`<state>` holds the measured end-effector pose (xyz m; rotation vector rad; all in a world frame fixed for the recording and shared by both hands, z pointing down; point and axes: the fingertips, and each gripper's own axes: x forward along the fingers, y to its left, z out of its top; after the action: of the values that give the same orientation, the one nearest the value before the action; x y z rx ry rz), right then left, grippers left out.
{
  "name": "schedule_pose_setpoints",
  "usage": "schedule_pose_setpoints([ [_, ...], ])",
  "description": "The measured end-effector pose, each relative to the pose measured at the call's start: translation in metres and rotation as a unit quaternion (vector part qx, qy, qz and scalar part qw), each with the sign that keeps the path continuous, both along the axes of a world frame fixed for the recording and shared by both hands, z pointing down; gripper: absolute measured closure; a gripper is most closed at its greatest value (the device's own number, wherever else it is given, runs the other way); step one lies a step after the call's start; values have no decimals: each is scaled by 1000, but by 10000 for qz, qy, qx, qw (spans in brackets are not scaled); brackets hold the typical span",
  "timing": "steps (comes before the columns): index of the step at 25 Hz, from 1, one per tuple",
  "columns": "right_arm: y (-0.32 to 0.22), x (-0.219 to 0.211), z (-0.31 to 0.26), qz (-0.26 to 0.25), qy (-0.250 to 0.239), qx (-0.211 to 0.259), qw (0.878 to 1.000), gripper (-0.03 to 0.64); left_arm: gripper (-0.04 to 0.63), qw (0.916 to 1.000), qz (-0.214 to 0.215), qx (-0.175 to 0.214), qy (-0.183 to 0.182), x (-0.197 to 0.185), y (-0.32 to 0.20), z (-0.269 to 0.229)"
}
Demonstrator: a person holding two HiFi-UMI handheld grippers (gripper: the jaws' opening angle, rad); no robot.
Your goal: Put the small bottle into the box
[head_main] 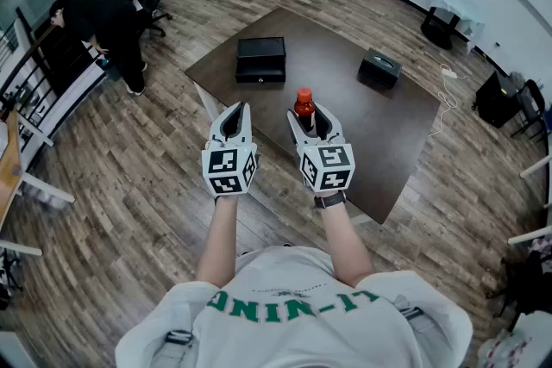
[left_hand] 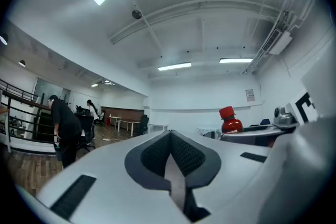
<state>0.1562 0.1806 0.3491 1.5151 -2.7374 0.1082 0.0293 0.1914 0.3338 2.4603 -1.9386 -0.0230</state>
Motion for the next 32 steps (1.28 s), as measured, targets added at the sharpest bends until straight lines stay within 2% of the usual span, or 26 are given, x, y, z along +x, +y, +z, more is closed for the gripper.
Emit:
schedule_pose_setpoints([
  [7, -6, 33, 9, 99, -178, -33, 9998, 387, 583, 9996, -20, -57, -266, 29, 1, 16],
  [16, -42, 29, 39, 142, -93, -261, 9995, 387, 583, 9995, -147, -234, -148, 19, -38, 44],
  [24, -133, -1, 53, 204, 51, -338, 9992, 387, 583, 9995, -7, -314, -68, -5, -133, 63],
  [32, -240, -73, 36, 274, 70, -281, 9992, 387, 583, 9998, 4, -204, -29, -77, -242, 45],
])
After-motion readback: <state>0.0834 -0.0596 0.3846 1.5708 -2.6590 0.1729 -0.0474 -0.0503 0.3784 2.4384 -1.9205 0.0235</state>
